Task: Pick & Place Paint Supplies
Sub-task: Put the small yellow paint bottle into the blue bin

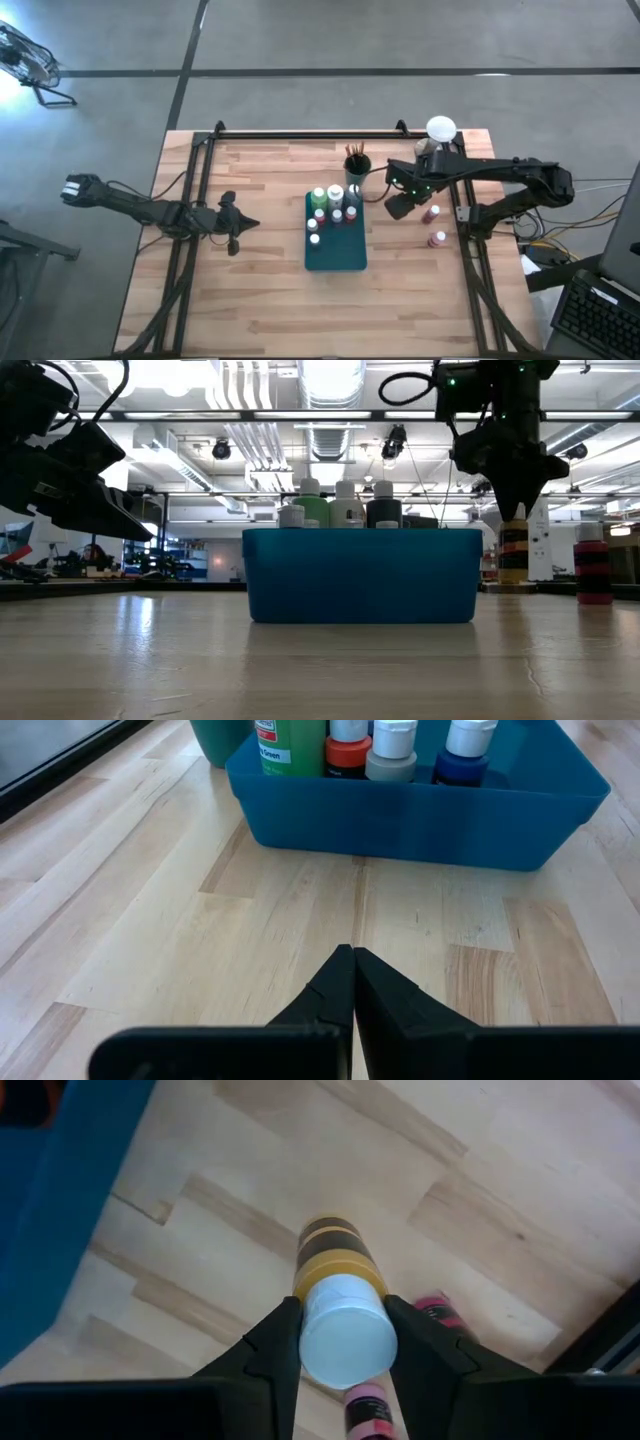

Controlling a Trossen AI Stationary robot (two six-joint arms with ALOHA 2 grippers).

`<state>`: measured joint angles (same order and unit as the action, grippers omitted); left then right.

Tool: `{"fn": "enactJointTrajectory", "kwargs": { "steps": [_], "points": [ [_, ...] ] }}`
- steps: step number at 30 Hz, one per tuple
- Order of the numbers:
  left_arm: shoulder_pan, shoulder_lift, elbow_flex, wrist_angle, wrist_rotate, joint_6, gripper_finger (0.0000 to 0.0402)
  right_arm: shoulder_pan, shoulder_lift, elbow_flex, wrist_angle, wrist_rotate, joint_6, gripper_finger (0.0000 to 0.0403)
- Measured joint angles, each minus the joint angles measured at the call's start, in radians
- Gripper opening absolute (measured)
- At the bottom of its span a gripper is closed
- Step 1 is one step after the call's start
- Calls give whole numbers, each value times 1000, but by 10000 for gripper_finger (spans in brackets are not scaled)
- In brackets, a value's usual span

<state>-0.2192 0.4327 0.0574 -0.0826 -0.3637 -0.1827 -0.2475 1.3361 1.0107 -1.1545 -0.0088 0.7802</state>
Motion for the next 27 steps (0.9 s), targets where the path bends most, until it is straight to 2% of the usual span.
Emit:
{"fn": "enactJointTrajectory", "kwargs": {
  "steps": [11,27],
  "points": [
    [0,0,0,0,0,0,7,111,5,134,-47,12,100,115],
    [0,0,0,0,0,0,7,308,11,251,-58,80,378,115]
  ]
}}
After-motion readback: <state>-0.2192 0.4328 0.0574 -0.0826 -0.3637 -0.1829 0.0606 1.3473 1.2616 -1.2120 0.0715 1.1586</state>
